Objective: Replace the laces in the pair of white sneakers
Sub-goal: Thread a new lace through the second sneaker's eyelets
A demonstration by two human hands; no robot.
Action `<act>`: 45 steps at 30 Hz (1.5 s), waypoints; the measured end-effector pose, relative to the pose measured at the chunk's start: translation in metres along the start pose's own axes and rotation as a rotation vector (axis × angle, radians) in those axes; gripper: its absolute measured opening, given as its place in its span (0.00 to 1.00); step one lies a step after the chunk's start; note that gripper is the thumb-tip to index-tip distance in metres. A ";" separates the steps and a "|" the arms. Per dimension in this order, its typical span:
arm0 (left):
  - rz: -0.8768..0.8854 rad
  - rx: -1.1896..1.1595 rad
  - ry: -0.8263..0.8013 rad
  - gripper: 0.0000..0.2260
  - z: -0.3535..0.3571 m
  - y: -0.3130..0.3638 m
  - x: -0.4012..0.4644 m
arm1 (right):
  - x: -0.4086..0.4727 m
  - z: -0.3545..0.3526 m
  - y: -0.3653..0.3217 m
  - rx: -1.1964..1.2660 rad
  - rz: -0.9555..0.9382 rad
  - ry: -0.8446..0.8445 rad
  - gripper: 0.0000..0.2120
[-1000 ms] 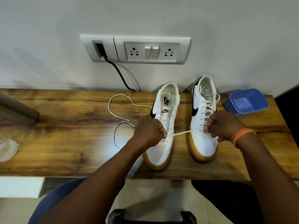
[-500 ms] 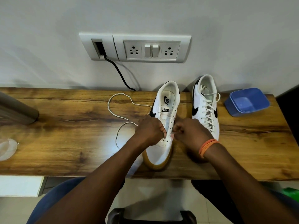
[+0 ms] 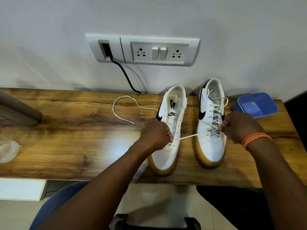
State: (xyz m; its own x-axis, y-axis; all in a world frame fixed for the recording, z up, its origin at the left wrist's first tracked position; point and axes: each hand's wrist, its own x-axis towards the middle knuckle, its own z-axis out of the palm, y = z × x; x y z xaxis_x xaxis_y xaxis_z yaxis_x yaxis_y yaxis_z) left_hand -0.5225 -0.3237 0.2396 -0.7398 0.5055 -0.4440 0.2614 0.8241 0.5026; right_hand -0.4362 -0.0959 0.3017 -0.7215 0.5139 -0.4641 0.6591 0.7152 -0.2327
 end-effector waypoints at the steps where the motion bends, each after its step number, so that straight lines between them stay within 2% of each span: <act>1: -0.007 -0.008 0.002 0.12 0.000 0.000 0.000 | -0.001 0.000 -0.001 0.022 -0.008 -0.011 0.08; 6: 0.004 -0.009 -0.026 0.14 0.002 -0.003 0.005 | -0.015 0.020 -0.034 0.140 -0.230 -0.022 0.07; 8: 0.005 -0.017 -0.031 0.14 0.003 -0.004 0.006 | -0.021 0.034 -0.049 0.171 -0.299 -0.074 0.08; 11: -0.001 -0.025 -0.030 0.15 0.004 -0.003 0.007 | -0.027 0.058 -0.062 0.105 -0.321 -0.168 0.05; 15: 0.008 -0.012 -0.030 0.15 0.005 -0.005 0.008 | -0.025 0.067 -0.064 0.048 -0.329 -0.134 0.11; 17: 0.016 -0.014 -0.029 0.15 0.005 -0.005 0.007 | -0.023 0.063 -0.062 -0.005 -0.308 -0.137 0.09; 20: 0.014 -0.015 -0.033 0.14 0.003 -0.004 0.005 | -0.013 0.047 -0.046 -0.148 -0.203 -0.049 0.10; 21: 0.015 -0.014 -0.031 0.14 0.002 -0.004 0.005 | -0.010 0.040 -0.040 -0.111 -0.164 -0.056 0.11; 25: 0.011 -0.034 -0.033 0.14 0.002 -0.002 0.004 | -0.018 0.029 -0.041 0.323 -0.143 -0.177 0.11; 27: 0.019 -0.034 -0.032 0.14 0.002 -0.002 0.005 | -0.027 0.038 -0.055 0.376 -0.154 -0.303 0.11; 29: 0.020 -0.039 -0.029 0.14 0.002 -0.002 0.005 | -0.031 0.051 -0.064 0.354 -0.154 -0.386 0.10; 36: 0.029 -0.036 -0.036 0.14 0.004 -0.004 0.006 | -0.028 0.067 -0.066 0.301 -0.141 -0.389 0.10; 42: 0.030 -0.040 -0.029 0.12 0.002 -0.003 0.002 | -0.010 0.043 -0.038 0.007 -0.082 -0.213 0.12; 45: 0.024 -0.051 -0.020 0.05 0.001 0.000 0.002 | -0.008 0.043 -0.035 -0.051 -0.051 -0.185 0.07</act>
State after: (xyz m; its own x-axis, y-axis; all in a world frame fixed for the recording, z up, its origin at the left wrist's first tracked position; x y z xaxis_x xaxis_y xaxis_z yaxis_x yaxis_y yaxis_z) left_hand -0.5238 -0.3222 0.2380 -0.7212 0.5304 -0.4455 0.2467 0.7976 0.5504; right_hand -0.4440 -0.1456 0.2767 -0.6992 0.3837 -0.6032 0.6075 0.7637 -0.2184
